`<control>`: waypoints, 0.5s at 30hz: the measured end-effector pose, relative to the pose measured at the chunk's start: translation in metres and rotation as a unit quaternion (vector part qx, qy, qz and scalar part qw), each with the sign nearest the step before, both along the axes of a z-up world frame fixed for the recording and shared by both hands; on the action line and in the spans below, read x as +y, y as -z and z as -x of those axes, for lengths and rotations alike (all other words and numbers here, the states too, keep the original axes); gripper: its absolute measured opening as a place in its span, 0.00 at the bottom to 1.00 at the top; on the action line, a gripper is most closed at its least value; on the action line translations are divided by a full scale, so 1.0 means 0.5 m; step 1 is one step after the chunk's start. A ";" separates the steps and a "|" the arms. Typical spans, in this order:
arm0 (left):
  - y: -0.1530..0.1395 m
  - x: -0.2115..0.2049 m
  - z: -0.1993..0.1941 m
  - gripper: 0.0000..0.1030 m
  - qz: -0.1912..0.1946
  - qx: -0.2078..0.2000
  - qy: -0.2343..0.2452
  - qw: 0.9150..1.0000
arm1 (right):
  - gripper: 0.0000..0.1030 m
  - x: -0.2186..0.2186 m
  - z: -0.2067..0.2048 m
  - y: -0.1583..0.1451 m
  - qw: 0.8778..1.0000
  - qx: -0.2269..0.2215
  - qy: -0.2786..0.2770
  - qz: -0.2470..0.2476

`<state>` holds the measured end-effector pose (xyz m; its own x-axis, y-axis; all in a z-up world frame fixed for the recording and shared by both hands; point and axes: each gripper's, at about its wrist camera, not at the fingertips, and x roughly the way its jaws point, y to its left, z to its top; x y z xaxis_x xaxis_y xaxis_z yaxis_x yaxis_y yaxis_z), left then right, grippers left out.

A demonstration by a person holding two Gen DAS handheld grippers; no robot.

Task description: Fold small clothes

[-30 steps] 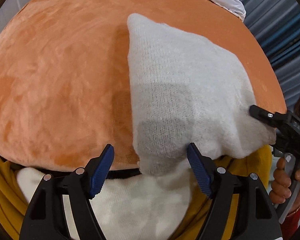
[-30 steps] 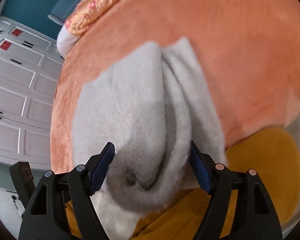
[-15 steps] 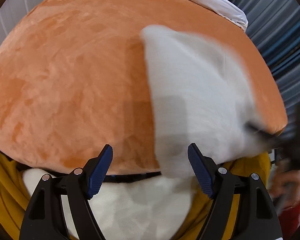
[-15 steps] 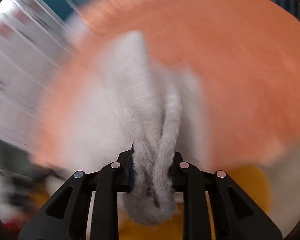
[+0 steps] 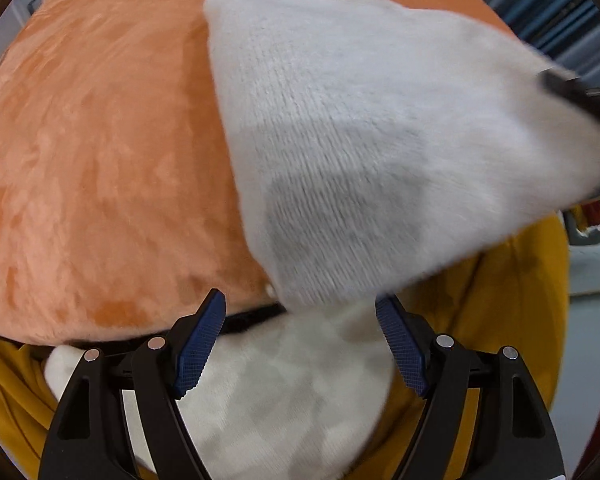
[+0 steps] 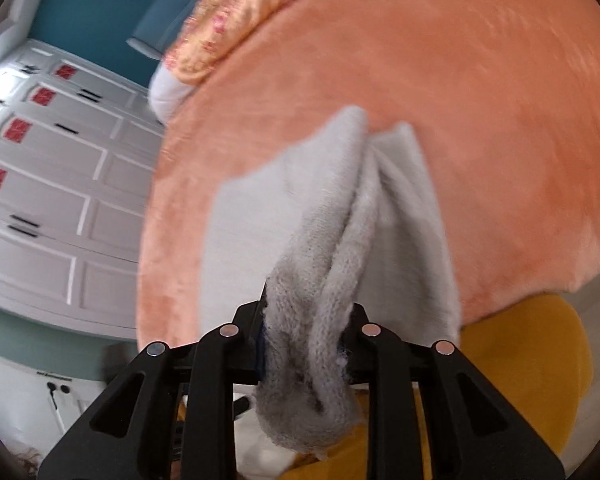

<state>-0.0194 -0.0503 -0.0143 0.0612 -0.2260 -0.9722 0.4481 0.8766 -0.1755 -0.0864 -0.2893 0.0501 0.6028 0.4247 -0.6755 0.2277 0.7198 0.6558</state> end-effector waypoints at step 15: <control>-0.005 0.074 -0.020 0.39 0.016 0.006 -0.052 0.998 | 0.34 0.022 -0.001 0.118 0.985 0.098 0.002 0.141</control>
<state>-0.0094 -0.0134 -0.0116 0.0741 -0.2495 -0.9655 0.3524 0.9123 -0.2087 -0.0861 -0.2782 -0.0091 0.4504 0.2009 -0.8699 0.3332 0.8661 0.3726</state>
